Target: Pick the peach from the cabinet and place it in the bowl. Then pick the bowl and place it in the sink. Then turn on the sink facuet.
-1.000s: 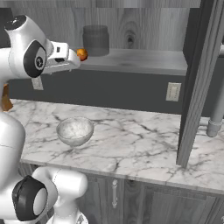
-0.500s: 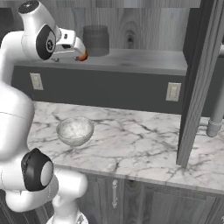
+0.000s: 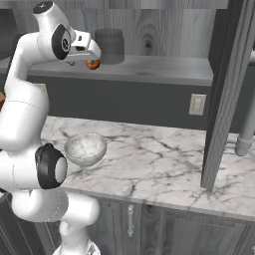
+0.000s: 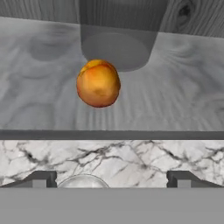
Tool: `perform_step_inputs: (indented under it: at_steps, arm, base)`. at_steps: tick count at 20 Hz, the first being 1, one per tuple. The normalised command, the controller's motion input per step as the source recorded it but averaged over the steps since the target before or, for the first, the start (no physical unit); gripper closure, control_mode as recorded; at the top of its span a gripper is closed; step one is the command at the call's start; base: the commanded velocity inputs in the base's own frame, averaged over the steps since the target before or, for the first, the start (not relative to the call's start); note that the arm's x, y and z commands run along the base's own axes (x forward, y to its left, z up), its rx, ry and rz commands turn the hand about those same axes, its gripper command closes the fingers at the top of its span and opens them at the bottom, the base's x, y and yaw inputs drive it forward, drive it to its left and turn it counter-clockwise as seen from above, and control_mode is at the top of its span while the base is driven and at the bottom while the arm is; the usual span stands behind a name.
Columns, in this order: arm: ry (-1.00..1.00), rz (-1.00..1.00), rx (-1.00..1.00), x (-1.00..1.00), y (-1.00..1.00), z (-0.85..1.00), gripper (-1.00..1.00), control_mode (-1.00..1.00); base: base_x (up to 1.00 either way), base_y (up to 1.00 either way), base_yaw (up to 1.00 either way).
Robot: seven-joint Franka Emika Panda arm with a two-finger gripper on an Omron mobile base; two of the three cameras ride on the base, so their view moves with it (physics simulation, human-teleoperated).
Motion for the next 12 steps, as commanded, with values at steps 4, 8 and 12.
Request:
perform_step_inputs:
  at_steps: [4, 8, 12]
  arm:
    - [0.0, -0.04, 0.02, 0.37, 0.0, -0.17, -1.0, -1.0]
    - [0.02, -0.03, 0.03, 0.41, 0.0, -0.24, -1.0, -1.0]
    - [0.02, -0.03, 0.03, 0.49, 0.0, -0.24, -1.0, -1.0]
  base:
    - [0.0, 0.0, 0.0]
    - [0.0, 0.0, 0.0]
    - [0.0, 0.0, 0.0]
